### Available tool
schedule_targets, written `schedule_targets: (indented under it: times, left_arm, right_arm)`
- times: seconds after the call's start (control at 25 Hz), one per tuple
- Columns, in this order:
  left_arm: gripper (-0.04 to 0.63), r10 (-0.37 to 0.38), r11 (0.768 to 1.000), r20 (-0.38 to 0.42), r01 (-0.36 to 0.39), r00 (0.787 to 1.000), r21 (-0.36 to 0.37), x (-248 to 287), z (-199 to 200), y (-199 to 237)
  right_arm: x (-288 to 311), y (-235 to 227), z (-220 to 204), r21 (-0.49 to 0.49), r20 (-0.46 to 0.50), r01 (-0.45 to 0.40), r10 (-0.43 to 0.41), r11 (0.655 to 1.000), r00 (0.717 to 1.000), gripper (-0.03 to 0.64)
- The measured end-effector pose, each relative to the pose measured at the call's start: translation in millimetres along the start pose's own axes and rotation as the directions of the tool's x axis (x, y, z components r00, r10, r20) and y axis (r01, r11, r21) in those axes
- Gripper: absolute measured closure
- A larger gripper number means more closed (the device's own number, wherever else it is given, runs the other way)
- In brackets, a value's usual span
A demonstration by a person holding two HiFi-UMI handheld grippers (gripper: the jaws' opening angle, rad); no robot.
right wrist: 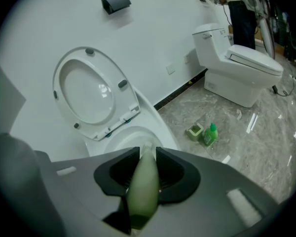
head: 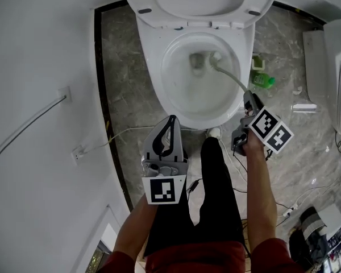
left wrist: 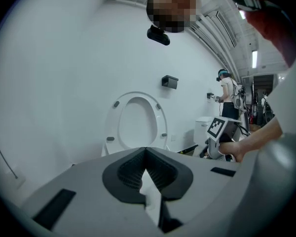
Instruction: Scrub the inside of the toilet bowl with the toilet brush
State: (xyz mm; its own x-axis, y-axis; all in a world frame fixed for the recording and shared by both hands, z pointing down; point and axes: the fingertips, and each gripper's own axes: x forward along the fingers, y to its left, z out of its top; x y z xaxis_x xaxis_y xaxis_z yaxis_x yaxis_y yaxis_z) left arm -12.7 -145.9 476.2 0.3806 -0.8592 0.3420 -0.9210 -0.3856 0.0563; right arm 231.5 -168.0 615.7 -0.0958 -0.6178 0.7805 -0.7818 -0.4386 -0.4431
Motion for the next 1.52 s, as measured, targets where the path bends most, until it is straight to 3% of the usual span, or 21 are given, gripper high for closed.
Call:
schedule_targets:
  times: [0.16,0.32,0.48,0.64,0.84,0.96,1.12,1.32,1.52]
  left_arm:
    - [0.591,0.011,1.0,0.0,-0.011,1.0,-0.004,-11,18,-1]
    - [0.591,0.024,1.0,-0.005,-0.024,1.0,-0.014,-27,37,0]
    - [0.591,0.035,0.999,-0.019,-0.035,0.999,-0.033,-47,56,0]
    - [0.591,0.034,0.998,-0.022,-0.035,0.999,-0.042,-67,77,1]
    - [0.591,0.066,0.996,-0.06,-0.069,0.996,-0.05,-86,102,12]
    - [0.591,0.095,0.993,-0.081,-0.101,0.992,-0.065,-85,124,23]
    - [0.59,0.1,0.99,-0.052,-0.105,0.994,-0.098,-95,167,29]
    - [0.591,0.091,0.989,0.034,-0.087,0.995,-0.117,-115,241,31]
    - [0.591,0.069,0.994,0.182,-0.052,0.981,-0.096,-117,328,35]
  right_arm:
    - [-3,1,-21,-0.174,-0.05,0.034,-0.043,0.984,0.998,0.502]
    - [-8,6,-53,-0.388,-0.107,0.036,-0.084,0.921,0.991,0.503]
    - [-25,14,-93,-0.481,-0.207,-0.012,-0.1,0.877,0.973,0.502]
    - [-60,40,-107,-0.55,-0.231,-0.059,-0.084,0.833,0.969,0.503]
    - [-123,90,-94,-0.619,-0.175,-0.102,-0.01,0.779,0.984,0.503]
    - [-162,124,-54,-0.652,-0.066,-0.09,0.061,0.753,0.996,0.502]
    - [-226,165,-3,-0.661,0.083,-0.068,0.163,0.747,0.983,0.502]
    - [-314,217,64,-0.677,0.277,-0.03,0.293,0.736,0.915,0.502]
    - [-383,267,138,-0.709,0.482,0.076,0.402,0.701,0.778,0.502]
